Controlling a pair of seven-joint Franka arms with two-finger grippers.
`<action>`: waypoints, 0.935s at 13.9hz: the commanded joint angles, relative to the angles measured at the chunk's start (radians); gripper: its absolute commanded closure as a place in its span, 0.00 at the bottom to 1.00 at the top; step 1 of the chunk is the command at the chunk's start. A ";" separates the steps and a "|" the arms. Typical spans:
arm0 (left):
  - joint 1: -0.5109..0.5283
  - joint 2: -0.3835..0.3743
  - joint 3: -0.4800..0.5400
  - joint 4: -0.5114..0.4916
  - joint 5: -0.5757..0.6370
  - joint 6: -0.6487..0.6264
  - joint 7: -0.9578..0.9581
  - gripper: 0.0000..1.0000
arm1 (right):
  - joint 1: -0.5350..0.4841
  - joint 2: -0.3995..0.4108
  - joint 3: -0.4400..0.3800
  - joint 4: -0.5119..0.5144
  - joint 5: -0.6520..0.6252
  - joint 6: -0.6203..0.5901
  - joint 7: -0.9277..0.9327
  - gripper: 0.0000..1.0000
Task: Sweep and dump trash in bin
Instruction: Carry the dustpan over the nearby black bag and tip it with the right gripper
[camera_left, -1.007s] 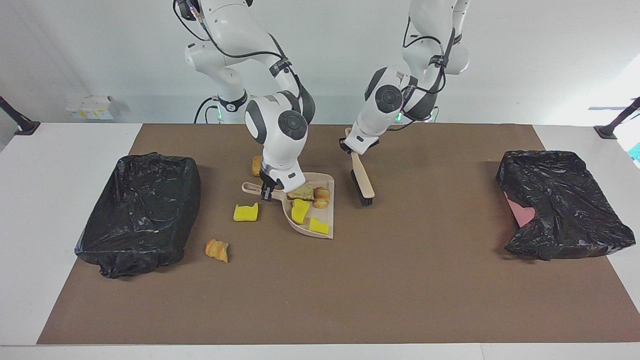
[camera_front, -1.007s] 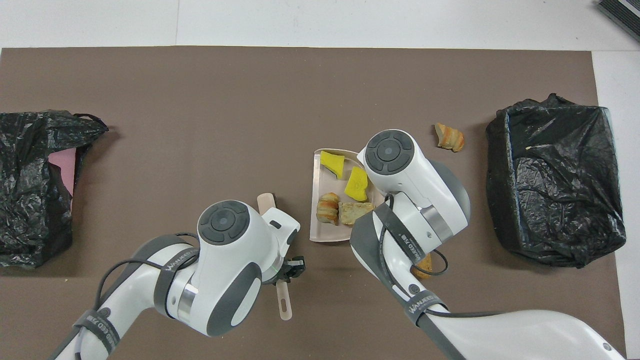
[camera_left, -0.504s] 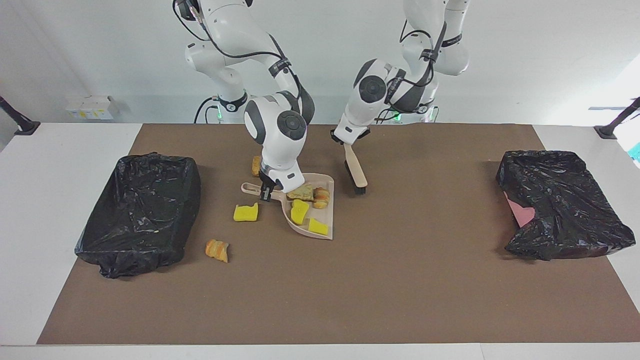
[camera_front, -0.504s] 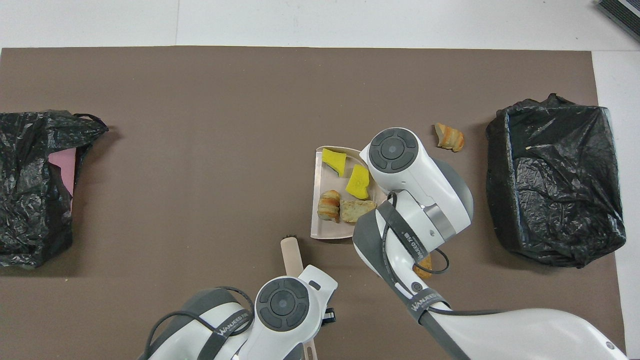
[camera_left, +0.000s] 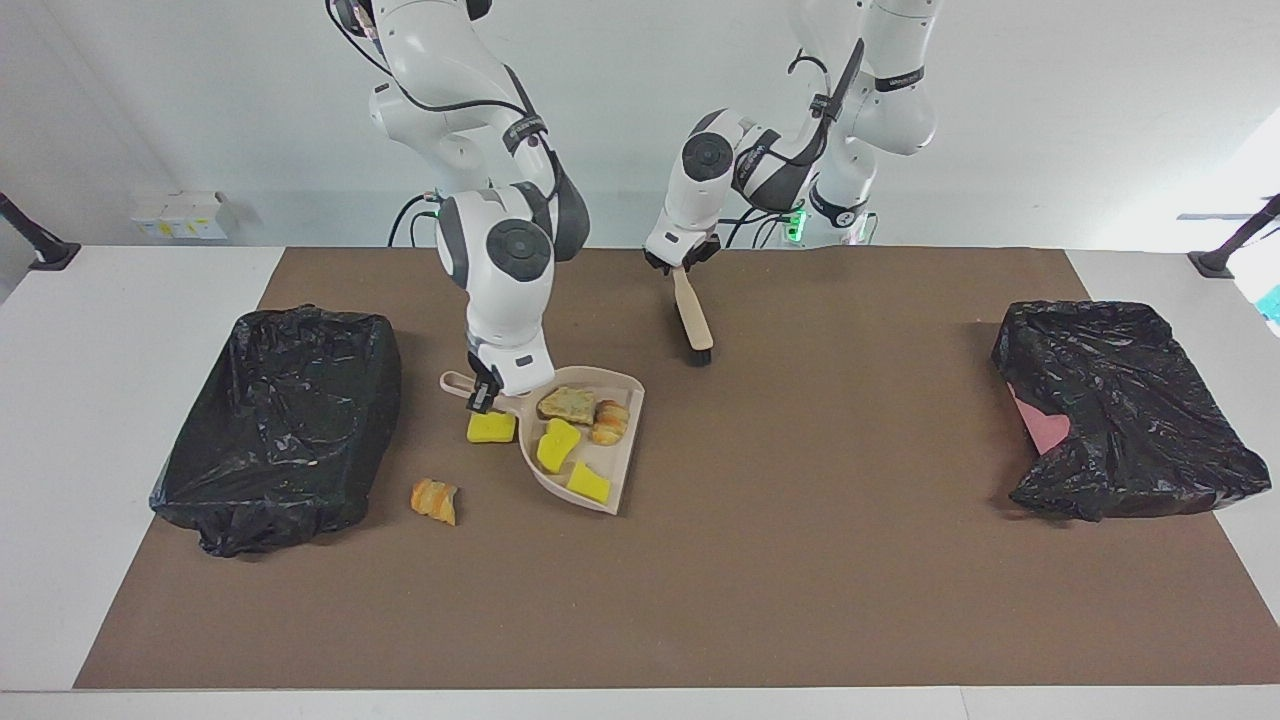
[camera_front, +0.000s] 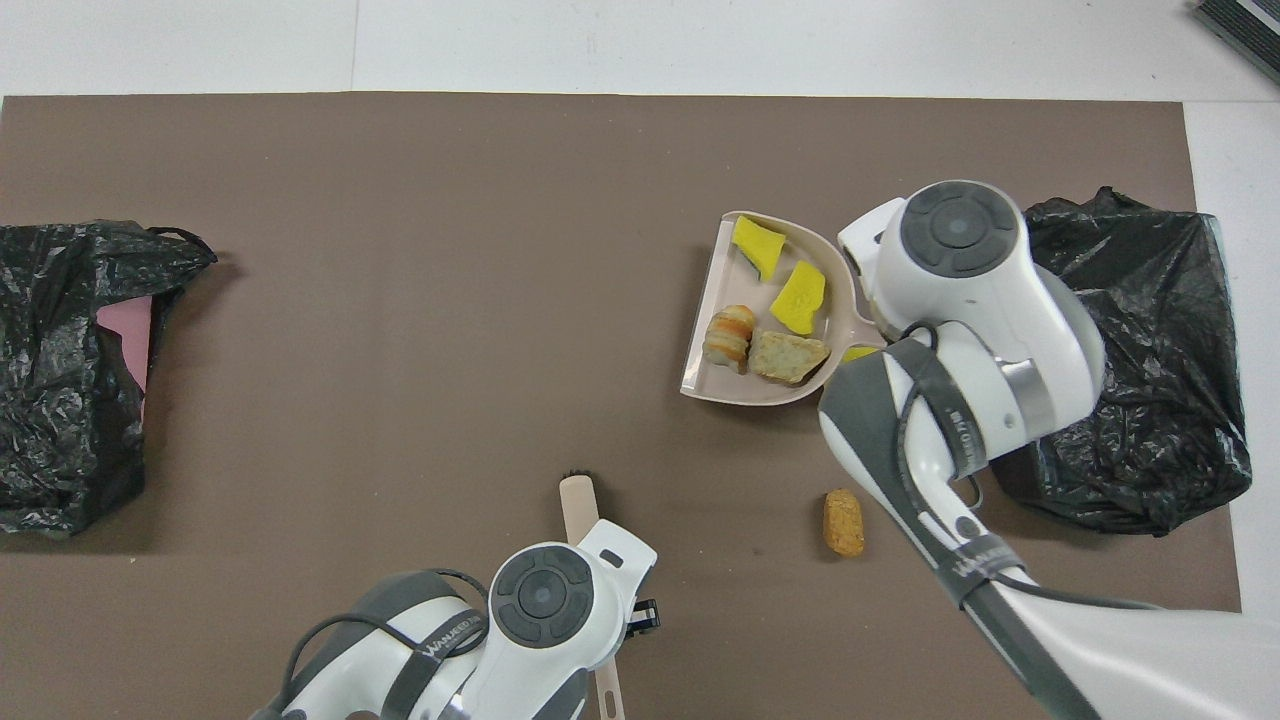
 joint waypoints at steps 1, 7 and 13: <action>0.085 -0.004 0.003 0.070 0.052 -0.041 0.018 0.00 | -0.103 -0.071 0.010 -0.005 0.051 -0.007 -0.094 1.00; 0.348 0.007 0.001 0.164 0.129 -0.029 0.272 0.00 | -0.323 -0.161 0.006 -0.001 0.055 -0.008 -0.252 1.00; 0.593 0.045 0.004 0.400 0.179 -0.232 0.591 0.00 | -0.532 -0.173 0.004 -0.016 0.009 0.030 -0.500 1.00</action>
